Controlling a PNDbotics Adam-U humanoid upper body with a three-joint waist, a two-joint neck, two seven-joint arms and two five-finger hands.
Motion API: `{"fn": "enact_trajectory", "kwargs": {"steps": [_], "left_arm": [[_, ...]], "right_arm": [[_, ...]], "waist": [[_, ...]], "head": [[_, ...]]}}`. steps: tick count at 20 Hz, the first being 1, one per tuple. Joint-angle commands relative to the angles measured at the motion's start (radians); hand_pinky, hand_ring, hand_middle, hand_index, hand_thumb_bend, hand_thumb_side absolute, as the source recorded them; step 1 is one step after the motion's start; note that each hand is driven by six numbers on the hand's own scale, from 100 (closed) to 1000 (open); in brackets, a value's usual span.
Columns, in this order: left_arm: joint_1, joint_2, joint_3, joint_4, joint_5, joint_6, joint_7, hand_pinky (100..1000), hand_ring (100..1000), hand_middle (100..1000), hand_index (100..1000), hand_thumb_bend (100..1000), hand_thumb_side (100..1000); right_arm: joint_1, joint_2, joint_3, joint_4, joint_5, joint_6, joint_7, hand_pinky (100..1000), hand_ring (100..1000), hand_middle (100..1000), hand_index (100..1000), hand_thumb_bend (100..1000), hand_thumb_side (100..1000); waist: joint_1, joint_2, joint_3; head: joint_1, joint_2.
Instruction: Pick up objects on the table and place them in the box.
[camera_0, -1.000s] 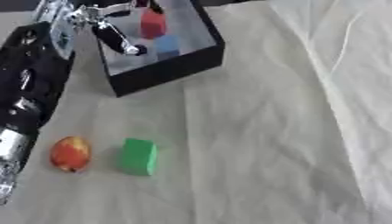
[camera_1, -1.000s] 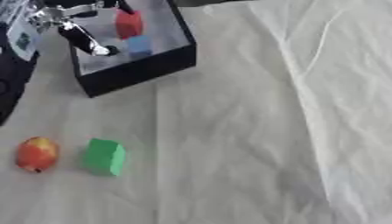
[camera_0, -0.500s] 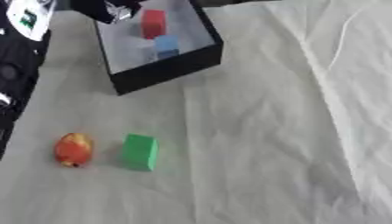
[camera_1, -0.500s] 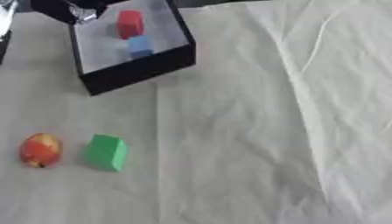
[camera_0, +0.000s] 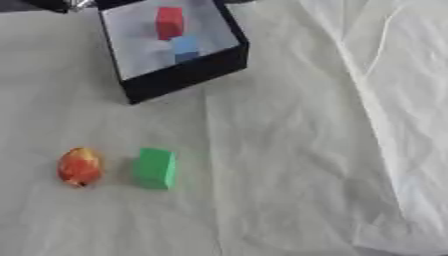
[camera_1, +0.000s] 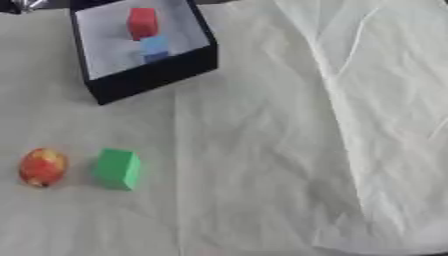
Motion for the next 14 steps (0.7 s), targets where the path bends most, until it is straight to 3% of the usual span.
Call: {"fn": "enact_trajectory", "kwargs": {"steps": [1,6,11,14], "left_arm": [[0.031,0.125,-0.043,-0.126,0.105,-0.062,-0.107,903,822,755,862,100,226],[0.173,0.273,-0.09,-0.354,0.18,0.03,-0.004,897,819,751,855,119,237],[0.331,0.382,-0.107,-0.557,0.161,0.094,0.07,883,815,748,840,127,352],[0.401,0.408,-0.117,-0.637,0.135,0.125,0.086,875,815,754,838,115,414]], "right_arm": [[0.0,-0.046,-0.013,-0.018,0.013,-0.006,0.001,1000,780,669,785,100,523],[0.008,-0.047,-0.012,-0.018,0.026,-0.006,0.006,1000,779,669,785,100,523],[0.009,-0.039,-0.011,-0.018,0.04,-0.004,0.012,1000,780,669,786,100,523],[0.012,-0.034,-0.014,-0.018,0.044,-0.002,0.012,1000,780,670,786,100,523]], "waist": [[0.009,-0.045,0.006],[0.011,-0.042,0.016],[0.009,-0.034,0.02],[0.008,-0.032,0.026]], "head": [[-0.011,0.007],[-0.016,0.007],[-0.01,0.007],[-0.001,0.007]]}}
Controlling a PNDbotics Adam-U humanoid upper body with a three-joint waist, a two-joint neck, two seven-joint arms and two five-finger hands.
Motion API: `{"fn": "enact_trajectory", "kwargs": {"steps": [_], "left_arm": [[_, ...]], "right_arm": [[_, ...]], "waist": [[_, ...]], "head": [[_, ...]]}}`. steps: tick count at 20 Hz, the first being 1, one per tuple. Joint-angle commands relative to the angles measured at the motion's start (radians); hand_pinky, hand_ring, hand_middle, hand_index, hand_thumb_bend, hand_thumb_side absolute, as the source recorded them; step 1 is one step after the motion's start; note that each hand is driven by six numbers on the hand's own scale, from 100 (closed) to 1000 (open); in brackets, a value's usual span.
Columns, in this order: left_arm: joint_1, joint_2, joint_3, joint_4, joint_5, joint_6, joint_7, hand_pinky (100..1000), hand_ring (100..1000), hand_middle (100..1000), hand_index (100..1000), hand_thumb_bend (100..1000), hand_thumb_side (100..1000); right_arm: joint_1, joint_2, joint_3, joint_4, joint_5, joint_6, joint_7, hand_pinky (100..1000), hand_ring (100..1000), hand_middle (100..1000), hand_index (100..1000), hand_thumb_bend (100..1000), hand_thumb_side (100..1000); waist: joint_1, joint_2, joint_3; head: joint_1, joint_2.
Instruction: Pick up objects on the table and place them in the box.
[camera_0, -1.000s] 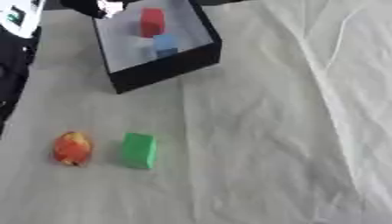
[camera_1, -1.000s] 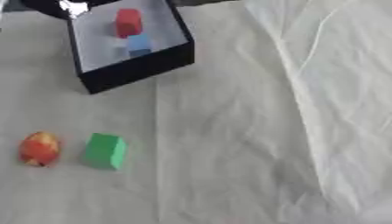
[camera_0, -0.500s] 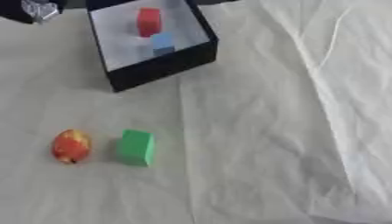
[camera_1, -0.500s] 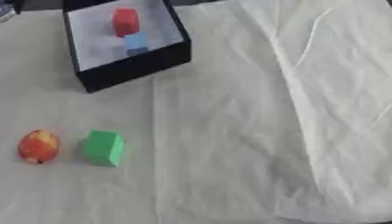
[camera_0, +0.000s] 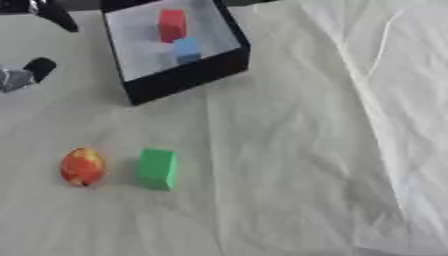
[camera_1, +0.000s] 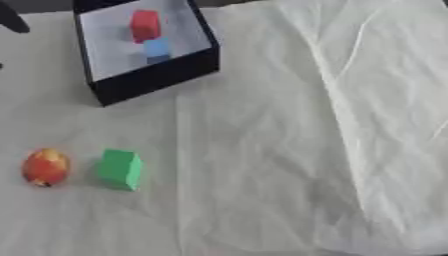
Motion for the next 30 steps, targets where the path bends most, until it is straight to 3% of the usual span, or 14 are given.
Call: {"fn": "enact_trajectory", "kwargs": {"steps": [1,8,15,17,18,19,21,25,30], "left_arm": [[0.028,0.062,-0.002,-0.093,-0.026,0.03,0.011,874,816,755,838,116,425],[0.071,0.072,-0.036,-0.162,-0.067,0.068,-0.047,879,824,770,860,140,530],[0.089,0.03,-0.072,-0.125,-0.131,0.085,-0.081,889,803,730,836,306,599],[0.09,0.013,-0.08,-0.104,-0.152,0.09,-0.073,881,785,695,819,321,520],[0.094,0.005,-0.084,-0.091,-0.161,0.094,-0.068,881,780,684,815,321,431],[0.097,-0.002,-0.087,-0.078,-0.169,0.097,-0.063,881,780,684,815,321,431],[0.107,-0.017,-0.091,-0.052,-0.178,0.105,-0.057,885,771,672,818,338,225],[0.12,-0.045,-0.098,-0.014,-0.187,0.116,-0.06,892,774,675,835,320,286],[0.123,-0.071,-0.099,0.037,-0.224,0.12,-0.056,899,781,683,847,398,145]], "right_arm": [[-0.003,-0.025,-0.014,-0.018,0.01,0.001,0.002,1000,780,669,786,100,523],[0.006,-0.019,-0.013,-0.018,0.023,0.006,0.008,1000,780,669,786,100,523],[0.014,-0.012,-0.013,-0.018,0.034,0.012,0.012,1000,780,669,787,100,523],[0.016,-0.01,-0.012,-0.018,0.036,0.013,0.013,1000,780,669,786,100,523],[0.017,-0.009,-0.012,-0.018,0.037,0.012,0.014,1000,780,669,786,100,523],[0.018,-0.009,-0.012,-0.018,0.038,0.012,0.015,1000,780,669,786,100,523],[0.019,-0.007,-0.011,-0.018,0.04,0.012,0.016,1000,779,668,786,100,523],[0.024,-0.004,-0.012,-0.018,0.045,0.014,0.018,1000,779,668,786,100,523],[0.027,0.002,-0.011,-0.018,0.052,0.016,0.021,1000,779,667,786,100,523]], "waist": [[0.007,-0.026,0.005],[0.005,-0.025,0.015],[0.003,-0.025,0.024],[0.002,-0.026,0.026],[0.001,-0.026,0.027],[0.0,-0.026,0.028],[-0.002,-0.025,0.03],[-0.004,-0.025,0.035],[-0.008,-0.024,0.037]], "head": [[0.007,0.006],[0.02,0.006],[0.022,0.006],[0.024,0.006],[0.024,0.006],[0.025,0.006],[0.027,0.006],[0.029,0.006],[0.034,0.006]]}}
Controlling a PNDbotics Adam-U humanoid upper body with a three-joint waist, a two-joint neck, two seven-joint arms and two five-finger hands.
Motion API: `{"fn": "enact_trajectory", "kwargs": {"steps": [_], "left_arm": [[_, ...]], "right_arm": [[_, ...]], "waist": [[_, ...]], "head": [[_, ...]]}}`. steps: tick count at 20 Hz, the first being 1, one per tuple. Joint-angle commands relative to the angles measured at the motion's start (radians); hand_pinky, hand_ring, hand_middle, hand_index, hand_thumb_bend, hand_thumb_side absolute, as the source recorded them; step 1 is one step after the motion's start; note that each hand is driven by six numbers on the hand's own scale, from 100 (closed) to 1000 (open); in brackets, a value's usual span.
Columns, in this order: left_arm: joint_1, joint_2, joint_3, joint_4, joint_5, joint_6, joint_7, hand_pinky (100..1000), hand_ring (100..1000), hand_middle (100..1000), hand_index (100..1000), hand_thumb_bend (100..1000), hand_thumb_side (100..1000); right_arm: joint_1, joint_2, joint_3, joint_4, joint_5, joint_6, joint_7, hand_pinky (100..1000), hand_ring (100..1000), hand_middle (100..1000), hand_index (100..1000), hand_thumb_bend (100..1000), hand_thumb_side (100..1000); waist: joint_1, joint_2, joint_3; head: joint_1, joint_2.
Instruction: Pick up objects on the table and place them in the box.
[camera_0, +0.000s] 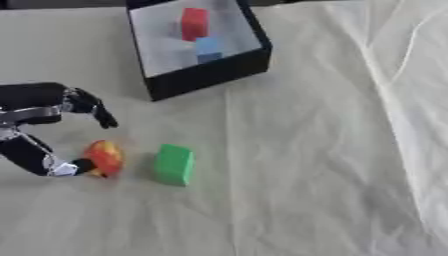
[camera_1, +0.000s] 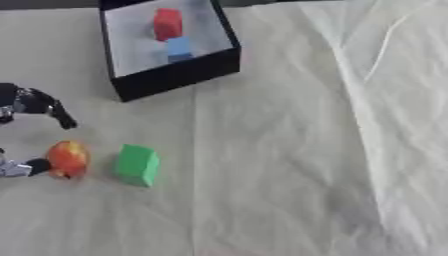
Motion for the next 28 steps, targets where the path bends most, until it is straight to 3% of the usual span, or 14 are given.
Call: {"fn": "enact_trajectory", "kwargs": {"steps": [1,8,13,18,26,28], "left_arm": [[-0.004,0.005,0.004,0.031,-0.028,0.003,0.002,899,781,683,847,403,130],[-0.001,-0.03,0.005,0.096,-0.08,-0.011,0.008,905,788,691,853,443,110],[0.007,-0.047,-0.001,0.152,-0.122,-0.017,0.019,903,787,690,851,430,168],[0.004,-0.071,-0.001,0.184,-0.133,-0.016,0.028,889,773,663,829,390,218],[0.008,-0.078,-0.002,0.177,-0.131,0.0,0.056,841,717,567,734,241,435],[0.009,-0.077,-0.001,0.168,-0.125,0.006,0.068,835,709,557,727,214,428]], "right_arm": [[-0.007,-0.017,-0.012,-0.018,0.009,-0.001,0.003,1000,779,667,786,100,523],[-0.006,-0.012,-0.011,-0.018,0.013,0.0,0.008,1000,777,665,785,100,523],[-0.003,-0.008,-0.012,-0.018,0.016,0.001,0.008,1000,777,665,786,100,523],[-0.002,-0.004,-0.012,-0.018,0.02,0.003,0.01,1000,778,666,786,100,523],[0.003,-0.001,-0.015,-0.018,0.027,0.004,0.009,1000,778,666,787,100,523],[0.004,0.0,-0.015,-0.018,0.029,0.005,0.01,1000,778,666,787,100,523]], "waist": [[-0.008,-0.024,0.0],[-0.011,-0.021,-0.002],[-0.012,-0.019,-0.003],[-0.015,-0.017,-0.004],[-0.016,-0.016,-0.004],[-0.016,-0.016,-0.004]], "head": [[0.005,0.006],[0.008,0.006],[0.011,0.006],[0.015,0.006],[0.016,0.006],[0.015,0.006]]}}
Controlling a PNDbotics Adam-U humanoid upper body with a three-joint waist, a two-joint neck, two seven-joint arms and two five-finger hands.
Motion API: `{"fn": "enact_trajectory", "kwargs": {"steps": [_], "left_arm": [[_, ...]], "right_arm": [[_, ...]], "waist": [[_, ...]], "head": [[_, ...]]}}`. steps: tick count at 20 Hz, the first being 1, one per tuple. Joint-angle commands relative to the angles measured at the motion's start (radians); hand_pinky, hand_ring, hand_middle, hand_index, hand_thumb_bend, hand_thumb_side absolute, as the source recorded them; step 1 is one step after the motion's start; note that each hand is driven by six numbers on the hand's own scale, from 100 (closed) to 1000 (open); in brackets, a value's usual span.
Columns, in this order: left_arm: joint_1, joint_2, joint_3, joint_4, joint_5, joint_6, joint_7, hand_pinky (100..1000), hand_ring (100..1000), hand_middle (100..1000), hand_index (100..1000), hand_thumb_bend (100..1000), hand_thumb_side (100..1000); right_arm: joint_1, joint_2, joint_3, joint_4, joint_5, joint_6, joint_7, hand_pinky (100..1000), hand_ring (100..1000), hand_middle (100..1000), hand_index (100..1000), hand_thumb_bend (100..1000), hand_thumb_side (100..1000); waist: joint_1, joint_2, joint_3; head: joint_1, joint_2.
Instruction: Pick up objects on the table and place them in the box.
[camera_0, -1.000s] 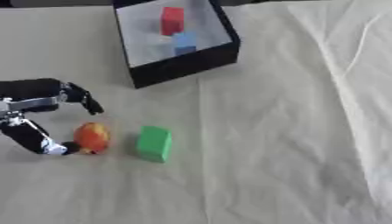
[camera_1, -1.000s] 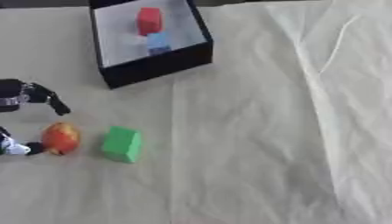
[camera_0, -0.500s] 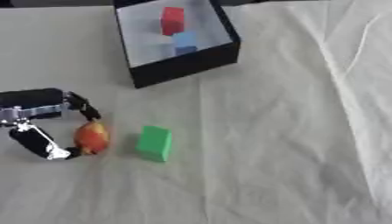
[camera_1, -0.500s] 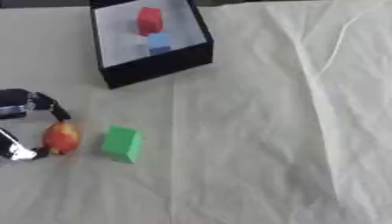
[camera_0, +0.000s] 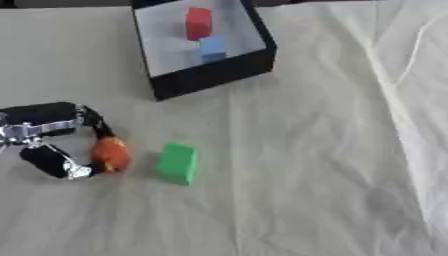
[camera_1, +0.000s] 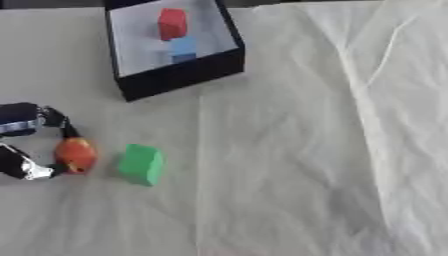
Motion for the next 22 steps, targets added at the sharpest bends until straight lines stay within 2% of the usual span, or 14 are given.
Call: {"fn": "enact_trajectory", "kwargs": {"steps": [1,4,5,7,9,22], "left_arm": [[-0.006,0.023,0.01,-0.023,0.01,0.008,0.021,829,702,548,718,190,412],[-0.005,0.027,0.01,-0.035,0.014,0.016,0.036,820,691,534,697,143,382],[-0.005,0.028,0.01,-0.038,0.016,0.018,0.038,815,685,527,689,138,348],[-0.004,0.031,0.012,-0.046,0.019,0.022,0.046,800,668,506,650,112,222],[-0.003,0.033,0.017,-0.057,0.028,0.029,0.058,777,644,486,615,100,220],[-0.018,0.091,0.075,-0.163,0.105,0.025,0.19,718,581,427,559,100,200]], "right_arm": [[-0.005,-0.019,-0.014,-0.018,0.007,-0.001,0.004,1000,778,666,787,100,523],[-0.004,-0.019,-0.015,-0.018,0.009,0.0,0.004,1000,779,667,787,100,523],[-0.004,-0.019,-0.015,-0.018,0.009,0.0,0.004,1000,779,667,787,100,523],[-0.003,-0.019,-0.015,-0.018,0.01,0.001,0.004,1000,779,667,787,100,523],[-0.002,-0.019,-0.015,-0.018,0.01,0.002,0.005,1000,779,667,788,100,523],[0.001,-0.026,-0.015,-0.018,0.006,0.007,0.004,1000,779,666,789,100,523]], "waist": [[-0.015,-0.016,0.001],[-0.014,-0.016,0.001],[-0.014,-0.016,0.001],[-0.013,-0.016,0.001],[-0.013,-0.017,0.001],[-0.003,-0.025,0.002]], "head": [[0.002,0.006],[0.003,0.006],[0.003,0.006],[0.003,0.006],[0.002,0.006],[-0.011,0.006]]}}
